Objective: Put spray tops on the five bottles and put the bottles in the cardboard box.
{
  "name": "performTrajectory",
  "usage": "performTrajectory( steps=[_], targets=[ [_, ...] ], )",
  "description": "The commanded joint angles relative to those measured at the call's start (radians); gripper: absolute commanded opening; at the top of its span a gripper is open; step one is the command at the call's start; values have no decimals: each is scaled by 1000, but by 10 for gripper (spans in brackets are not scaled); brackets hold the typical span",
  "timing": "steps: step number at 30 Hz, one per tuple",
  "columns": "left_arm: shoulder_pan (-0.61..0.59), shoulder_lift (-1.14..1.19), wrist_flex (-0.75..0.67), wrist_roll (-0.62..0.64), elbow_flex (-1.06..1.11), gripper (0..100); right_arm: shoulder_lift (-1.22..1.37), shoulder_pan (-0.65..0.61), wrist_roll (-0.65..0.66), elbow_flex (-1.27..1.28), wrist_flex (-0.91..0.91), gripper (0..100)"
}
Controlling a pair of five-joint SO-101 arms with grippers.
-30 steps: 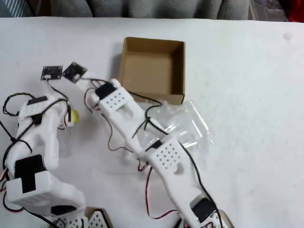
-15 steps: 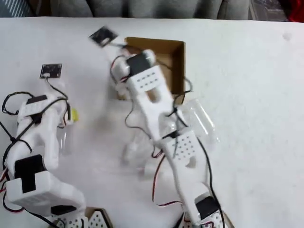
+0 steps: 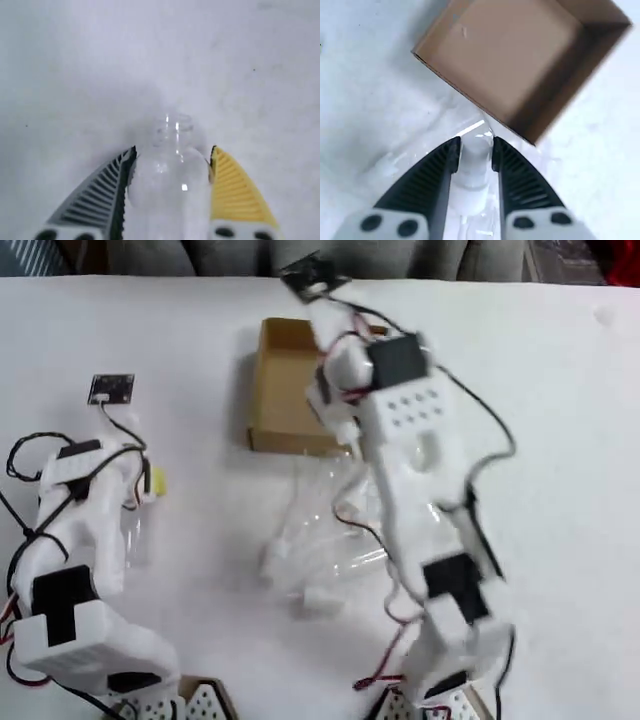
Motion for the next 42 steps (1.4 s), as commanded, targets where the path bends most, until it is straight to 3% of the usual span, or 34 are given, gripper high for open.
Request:
performTrajectory(
  steps=[1,12,17,22,25,33,42],
  targets=[
    [33,-15,-28,-8,-52,24,-285,108,-2,89,25,16],
    [309,-214,-20,-2,-48,24,-630,407,0,333,19,18],
    [386,-395,-18,0,-48,24,-700,487,133,505,19,16],
    [403,-591,-26,29,2,24,-728,510,143,689,19,16],
    [403,-717,-80,127,103,24,-728,501,115,758,-62,16],
    [401,-915,-408,219,425,24,-727,340,-345,796,-495,15],
    [403,-1027,-683,222,640,24,-736,79,-457,796,-998,15]
  ],
)
